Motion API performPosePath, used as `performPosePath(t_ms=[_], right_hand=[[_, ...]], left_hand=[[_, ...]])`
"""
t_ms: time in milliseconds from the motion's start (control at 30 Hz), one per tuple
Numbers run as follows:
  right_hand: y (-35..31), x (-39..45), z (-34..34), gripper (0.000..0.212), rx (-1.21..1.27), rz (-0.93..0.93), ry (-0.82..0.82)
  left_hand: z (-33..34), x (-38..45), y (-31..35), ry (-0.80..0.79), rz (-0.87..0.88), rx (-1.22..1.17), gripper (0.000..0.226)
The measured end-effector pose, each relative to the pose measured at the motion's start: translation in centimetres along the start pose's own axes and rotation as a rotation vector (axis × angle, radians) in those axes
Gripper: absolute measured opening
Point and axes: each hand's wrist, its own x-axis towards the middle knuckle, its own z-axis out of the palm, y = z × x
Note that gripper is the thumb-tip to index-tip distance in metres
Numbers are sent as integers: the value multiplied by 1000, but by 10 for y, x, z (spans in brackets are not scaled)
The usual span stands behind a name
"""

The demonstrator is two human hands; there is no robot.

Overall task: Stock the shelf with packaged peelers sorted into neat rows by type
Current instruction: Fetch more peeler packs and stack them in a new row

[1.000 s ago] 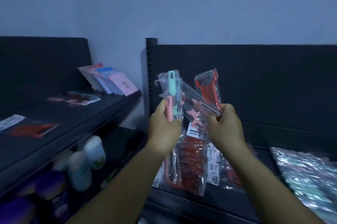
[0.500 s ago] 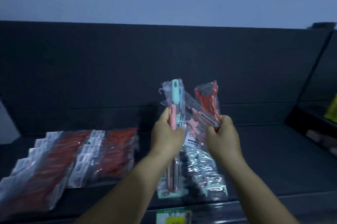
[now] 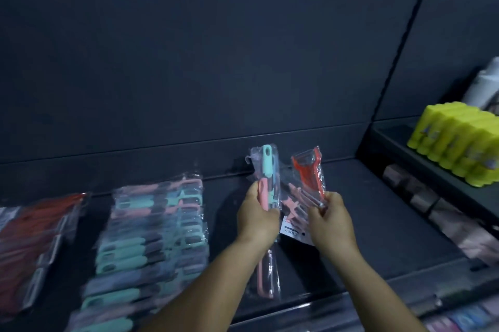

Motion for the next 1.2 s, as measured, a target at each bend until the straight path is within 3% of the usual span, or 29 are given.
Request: performPosePath(t_ms=[333,533,633,733,900,967,1067,1200], right_hand=[[41,30,-23,15,-236,29,-72],[38,35,-29,19,-325,13,-102],[36,35,-34,30,-302,1,-19],[40,38,-38,37,-319,8,48],[45,52,-46,32,-422,67,-113],[45,64,-51,33,-464,77,-119],[46,83,-57,17,-509,76,-101],[56,99,-46,33,-583,42,-197]], left_hand=[[39,37,-18,100,-84,26,59],[32,39,-15,63,-127,390,80],[28,36,-14,52,9,513,85],[32,34,-10,30,271,651,68],[59,40,5,-220,554,794,47],[68,45,13,-231,517,936,40],[78,51,20,-210,369,1090,48],[95,52,24,-160,247,1195,65]])
